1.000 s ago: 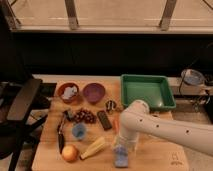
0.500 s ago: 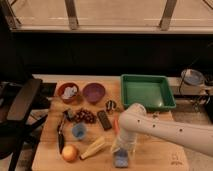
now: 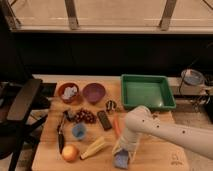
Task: Place sponge in metal cup
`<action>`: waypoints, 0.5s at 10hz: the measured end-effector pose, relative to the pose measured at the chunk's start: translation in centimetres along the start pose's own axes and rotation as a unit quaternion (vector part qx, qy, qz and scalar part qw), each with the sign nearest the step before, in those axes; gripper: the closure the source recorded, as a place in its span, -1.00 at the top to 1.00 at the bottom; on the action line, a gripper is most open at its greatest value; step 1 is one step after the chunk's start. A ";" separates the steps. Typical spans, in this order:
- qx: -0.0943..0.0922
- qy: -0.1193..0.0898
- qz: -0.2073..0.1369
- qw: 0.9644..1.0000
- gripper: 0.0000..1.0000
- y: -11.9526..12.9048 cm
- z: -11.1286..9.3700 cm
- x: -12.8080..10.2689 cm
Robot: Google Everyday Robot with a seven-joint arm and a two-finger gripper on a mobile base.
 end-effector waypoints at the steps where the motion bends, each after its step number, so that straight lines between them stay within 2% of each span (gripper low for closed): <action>1: 0.012 0.007 0.018 1.000 -0.31 -0.1 -0.6 0.2; 3: 0.023 0.036 0.060 0.997 -0.75 -0.1 -3.6 0.7; 4: 0.027 0.046 0.071 0.996 -0.87 -0.1 -4.6 0.8; 5: 0.041 0.073 0.098 0.992 -1.00 0.0 -7.1 1.4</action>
